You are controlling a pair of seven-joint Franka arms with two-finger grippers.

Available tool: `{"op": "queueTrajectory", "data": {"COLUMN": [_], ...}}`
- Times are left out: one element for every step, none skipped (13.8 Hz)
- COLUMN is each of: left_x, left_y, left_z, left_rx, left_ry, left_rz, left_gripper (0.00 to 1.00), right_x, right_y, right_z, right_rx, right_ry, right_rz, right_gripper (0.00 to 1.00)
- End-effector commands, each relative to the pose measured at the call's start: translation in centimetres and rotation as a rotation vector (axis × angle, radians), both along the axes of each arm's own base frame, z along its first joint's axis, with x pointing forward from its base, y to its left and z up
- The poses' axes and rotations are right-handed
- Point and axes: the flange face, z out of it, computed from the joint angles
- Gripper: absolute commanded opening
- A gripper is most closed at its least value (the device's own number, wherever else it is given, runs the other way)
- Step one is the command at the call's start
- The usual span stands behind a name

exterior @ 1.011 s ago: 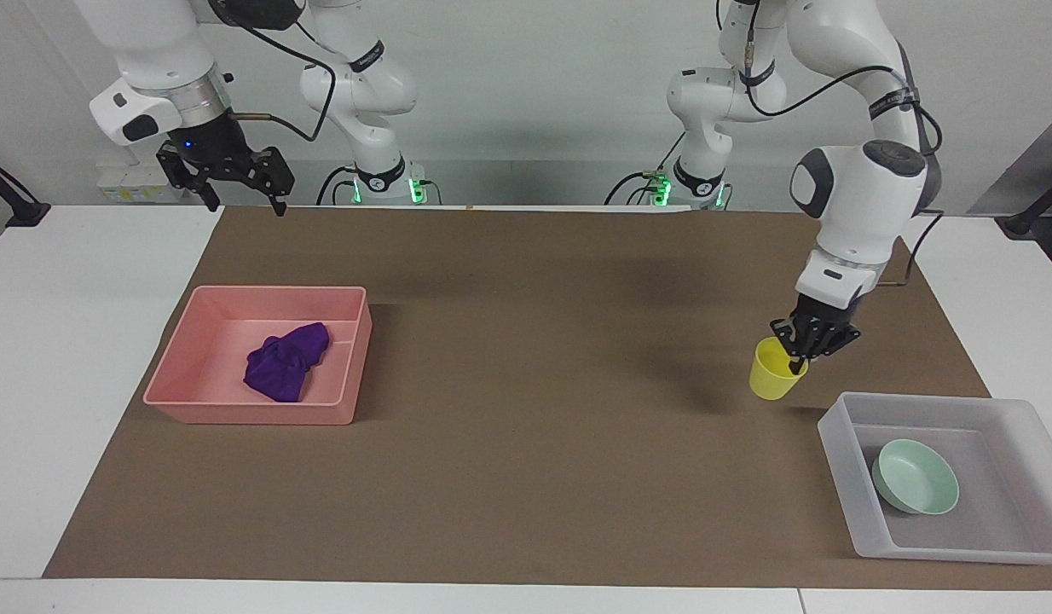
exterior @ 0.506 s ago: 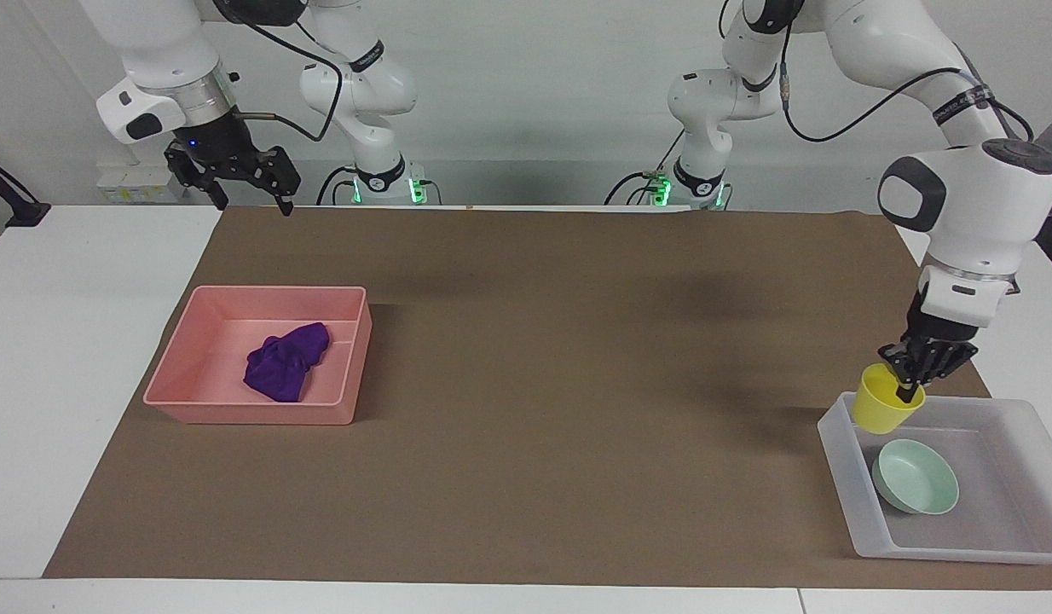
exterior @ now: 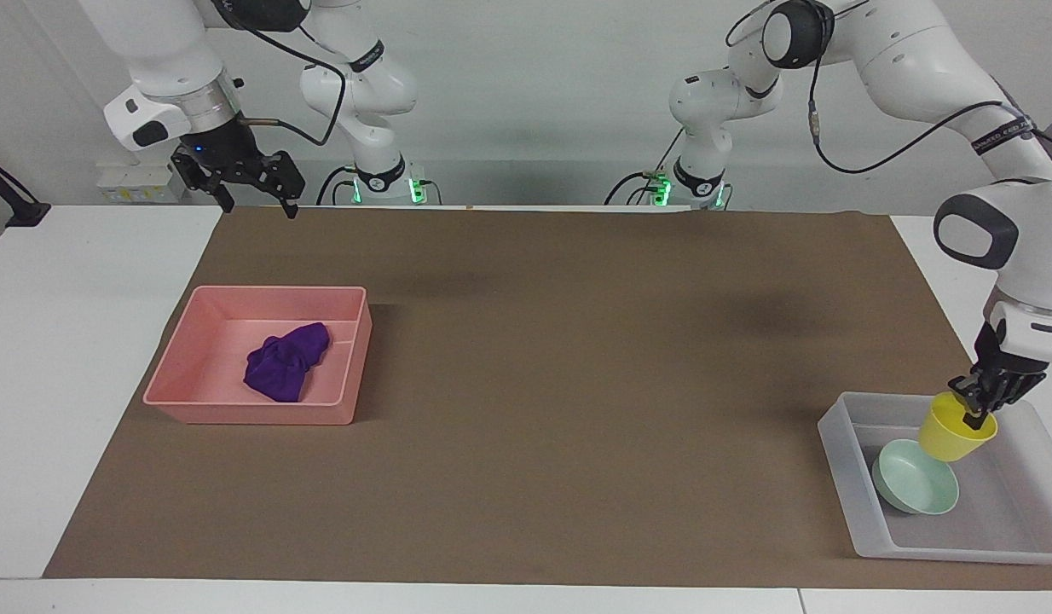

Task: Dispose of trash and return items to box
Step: 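Carry the yellow cup with the left gripper into the white box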

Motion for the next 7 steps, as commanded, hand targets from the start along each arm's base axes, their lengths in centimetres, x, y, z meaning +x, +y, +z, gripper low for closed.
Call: {"op": "queueTrajectory", "data": {"left_x": [2.4,2.5,2.6,2.5,2.8,2.6,2.4], "left_y": [1.1,1.3,1.2,1.3,1.4,1.3,0.9], "left_z": [-3.2,-4.0,-4.4,-5.4,-7.2,-8.2,-9.0], "left_rx": [-0.005,-0.019,-0.040,-0.053,-0.058,-0.059,-0.065], "left_ry": [-0.021,-0.033,-0.054,-0.060,-0.055,-0.060,-0.059], "left_rz": [-0.007,0.004,0.017,0.028,0.033,0.037,0.037], "left_gripper": [0.00,0.00,0.00,0.00,0.00,0.00,0.00], "right_x": [-1.0,-1.0,-1.0,-1.0,-1.0,-1.0,-1.0], "right_y": [0.3,0.3,0.3,0.2,0.2,0.3,0.2], "right_z": [0.2,0.2,0.2,0.2,0.2,0.2,0.2], "right_rx": [0.013,0.013,0.012,0.007,0.007,0.009,0.009], "right_ry": [-0.006,-0.007,-0.007,-0.007,-0.007,-0.007,-0.009], "right_rz": [-0.020,-0.017,-0.017,-0.017,-0.017,-0.017,-0.015], "right_gripper": [1.00,1.00,1.00,1.00,1.00,1.00,1.00]}}
